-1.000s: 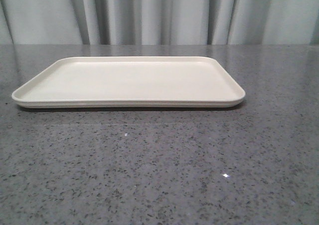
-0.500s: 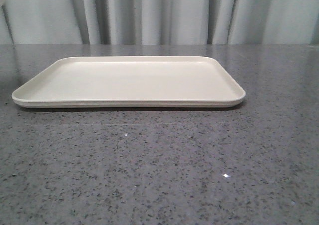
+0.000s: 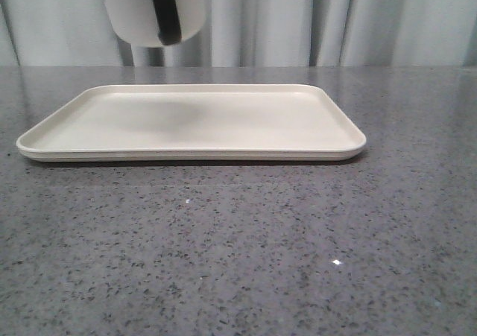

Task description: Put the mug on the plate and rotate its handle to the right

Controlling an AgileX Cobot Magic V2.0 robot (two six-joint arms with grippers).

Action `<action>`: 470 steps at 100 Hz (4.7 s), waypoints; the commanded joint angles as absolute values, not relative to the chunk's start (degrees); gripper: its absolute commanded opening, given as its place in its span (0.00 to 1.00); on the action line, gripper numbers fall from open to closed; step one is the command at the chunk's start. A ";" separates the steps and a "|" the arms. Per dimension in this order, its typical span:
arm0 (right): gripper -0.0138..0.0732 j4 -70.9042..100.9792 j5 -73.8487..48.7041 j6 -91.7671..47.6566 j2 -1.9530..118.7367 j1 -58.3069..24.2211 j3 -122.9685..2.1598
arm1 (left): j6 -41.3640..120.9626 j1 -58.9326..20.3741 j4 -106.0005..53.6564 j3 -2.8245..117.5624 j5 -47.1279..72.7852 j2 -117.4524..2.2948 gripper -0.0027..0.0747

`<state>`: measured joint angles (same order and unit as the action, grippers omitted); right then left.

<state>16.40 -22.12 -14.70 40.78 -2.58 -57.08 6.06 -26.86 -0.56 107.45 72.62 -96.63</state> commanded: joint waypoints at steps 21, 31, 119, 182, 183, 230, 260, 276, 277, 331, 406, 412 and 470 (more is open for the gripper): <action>0.58 16.38 -17.64 -15.05 40.94 -2.19 -58.85 | 6.05 -29.28 -2.07 109.62 70.71 -101.43 0.01; 0.58 16.38 -17.90 -15.05 40.94 -2.19 -58.85 | 6.28 -29.28 -3.58 109.62 70.40 -102.62 0.01; 0.58 16.38 -20.20 -15.05 40.94 -2.19 -58.85 | 7.57 -29.16 -6.72 109.62 69.14 -104.23 0.01; 0.58 16.38 -20.24 -15.05 40.94 -2.19 -58.85 | 7.57 -29.16 -6.24 109.62 70.86 -107.27 0.01; 0.58 16.38 -20.24 -15.05 40.94 -2.19 -58.85 | 7.57 -29.16 -6.14 109.62 70.86 -107.27 0.01; 0.58 16.38 -20.18 -15.05 40.94 -2.19 -58.85 | 7.57 -29.16 -6.21 110.84 72.32 -107.27 0.14; 0.58 16.38 -20.35 -15.05 40.94 -2.19 -58.85 | 7.57 -29.16 -6.35 116.27 72.32 -106.56 0.36; 0.58 16.38 -20.35 -15.05 40.94 -2.19 -58.85 | 7.57 -29.16 -5.42 118.12 72.32 -104.05 0.36; 0.58 16.38 -20.35 -15.05 40.94 -2.19 -58.85 | 7.57 -29.16 -5.30 118.24 72.32 -103.91 0.36; 0.58 16.38 -20.19 -15.05 40.94 -2.19 -58.85 | 2.51 -29.16 14.58 117.51 72.32 -83.54 0.36; 0.58 16.38 -20.06 -15.05 40.94 -2.19 -58.85 | -12.00 -29.16 35.78 85.37 71.18 -46.74 0.01; 0.58 16.38 -19.99 -15.05 40.94 -2.19 -58.85 | -12.73 -29.16 36.81 82.74 71.18 -44.86 0.01; 0.58 17.66 -36.64 -17.17 62.07 -13.21 -88.32 | -12.84 -29.16 37.03 77.21 72.15 -42.06 0.01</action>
<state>16.63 -36.14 -16.44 57.54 -9.99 -82.14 -11.99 -28.84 34.98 76.00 73.37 -41.93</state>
